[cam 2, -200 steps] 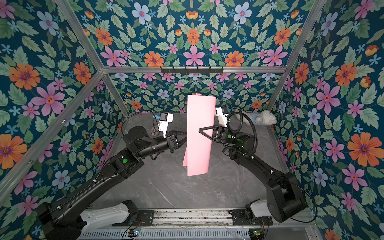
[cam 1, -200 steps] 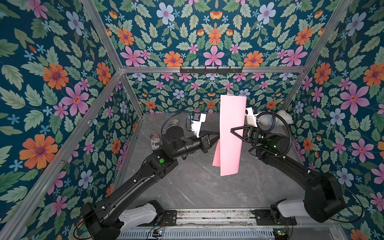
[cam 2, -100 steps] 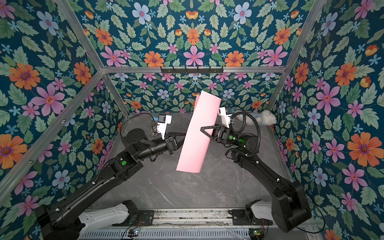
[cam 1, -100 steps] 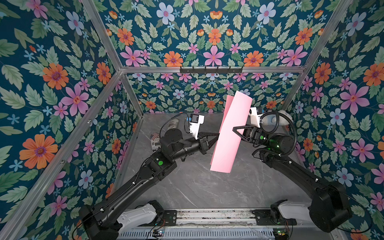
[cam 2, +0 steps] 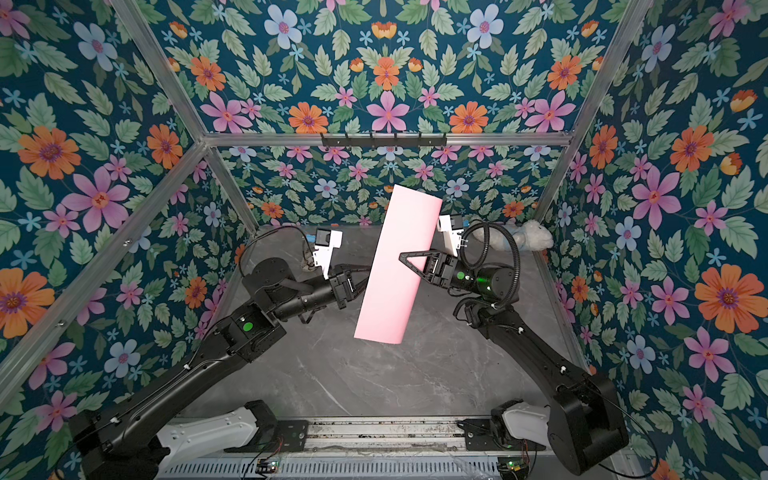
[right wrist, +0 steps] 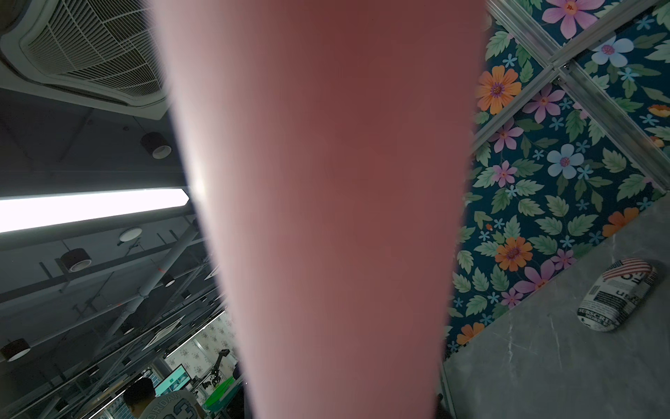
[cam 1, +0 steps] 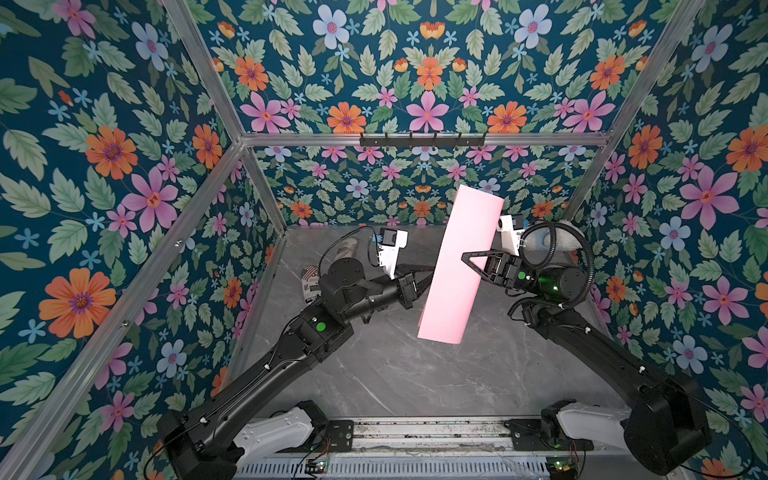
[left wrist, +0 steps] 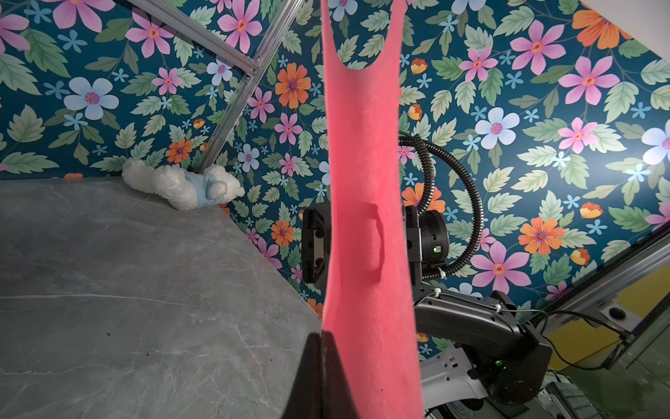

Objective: Fold the rectangular paper in half along the long edge
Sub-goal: Fold the paper.

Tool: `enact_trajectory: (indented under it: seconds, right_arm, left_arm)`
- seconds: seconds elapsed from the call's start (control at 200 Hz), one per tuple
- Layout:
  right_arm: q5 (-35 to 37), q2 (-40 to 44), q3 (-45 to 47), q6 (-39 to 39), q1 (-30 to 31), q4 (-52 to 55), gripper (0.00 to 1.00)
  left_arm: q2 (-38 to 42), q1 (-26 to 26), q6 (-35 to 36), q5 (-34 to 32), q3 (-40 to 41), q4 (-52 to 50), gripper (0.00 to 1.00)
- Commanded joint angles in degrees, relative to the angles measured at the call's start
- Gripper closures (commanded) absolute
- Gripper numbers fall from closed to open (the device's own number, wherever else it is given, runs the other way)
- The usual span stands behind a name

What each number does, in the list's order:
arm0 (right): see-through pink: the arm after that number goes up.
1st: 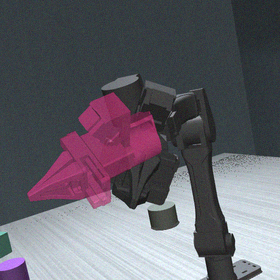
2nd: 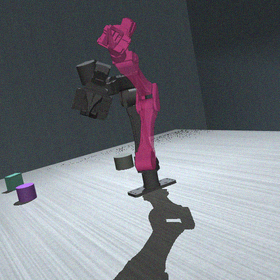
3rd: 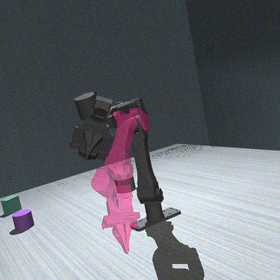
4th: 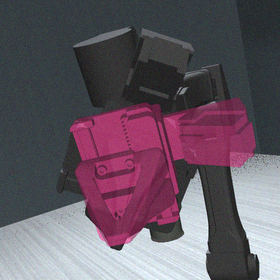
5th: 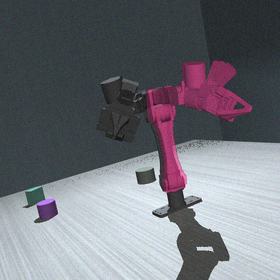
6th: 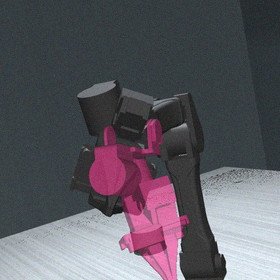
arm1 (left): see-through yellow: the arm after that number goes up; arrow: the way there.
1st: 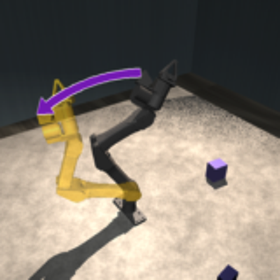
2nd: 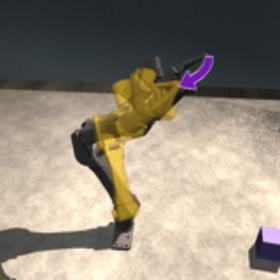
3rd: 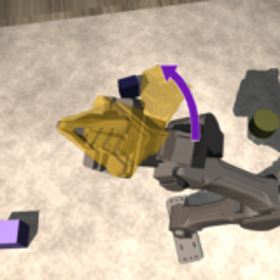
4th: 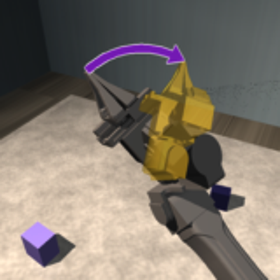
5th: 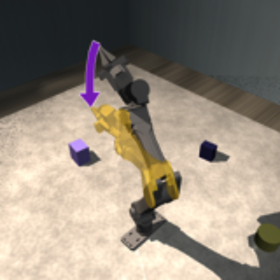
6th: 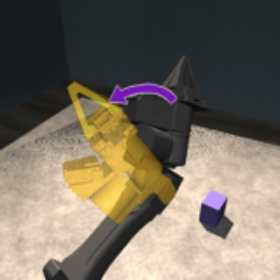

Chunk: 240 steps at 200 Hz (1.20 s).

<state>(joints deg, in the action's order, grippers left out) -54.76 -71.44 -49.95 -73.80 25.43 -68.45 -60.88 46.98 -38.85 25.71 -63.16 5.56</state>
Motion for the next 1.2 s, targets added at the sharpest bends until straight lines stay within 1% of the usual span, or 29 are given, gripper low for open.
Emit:
enact_trajectory:
  seconds: [0.0, 0.265, 0.54, 0.645, 0.695, 0.77, 0.81, 0.965, 1.195]
  right_arm:
    - [-0.26, 0.42, 0.07, 1.42, 0.01, 0.25, 0.70]
    - [-0.95, 1.65, 0.11, 5.21, 0.01, 5.59, 0.70]
    - [-0.31, 2.77, 0.73, 6.04, -0.16, 6.77, 0.70]
    - [0.43, 3.14, 1.09, 6.04, -0.44, 7.09, 0.62]
    - [0.58, 3.19, 1.35, 6.10, -0.50, 7.16, 0.61]
    - [0.47, 3.06, 1.43, 5.50, -0.51, 5.99, 0.66]
    - [0.53, 2.90, 1.46, 5.02, -0.48, 5.28, 0.67]
    - [1.12, 2.11, 1.94, 2.67, -0.56, 1.59, 0.67]
    - [4.49, 1.41, 3.46, 0.30, -0.53, -2.76, 0.68]
  left_arm:
    - [0.06, 0.03, 0.10, -0.02, -0.18, 1.64, 1.00]
    - [0.27, 0.01, 0.35, -0.28, -0.47, 1.29, 1.00]
    - [0.72, -0.04, 0.62, -0.76, -0.39, 1.03, 1.00]
    - [0.95, -0.03, 0.71, -1.02, -0.12, 0.85, 1.00]
    - [1.20, -0.05, 0.71, -1.18, 0.03, 0.85, 1.00]
    - [1.29, 0.01, 0.64, -1.11, 0.22, 0.94, 1.00]
    - [1.20, 0.00, 0.62, -1.10, 0.23, 0.96, 1.00]
    - [1.09, -0.03, 0.53, -0.92, 0.40, 1.27, 1.00]
    - [0.99, 0.01, 0.18, -0.66, 0.75, 1.91, 1.00]
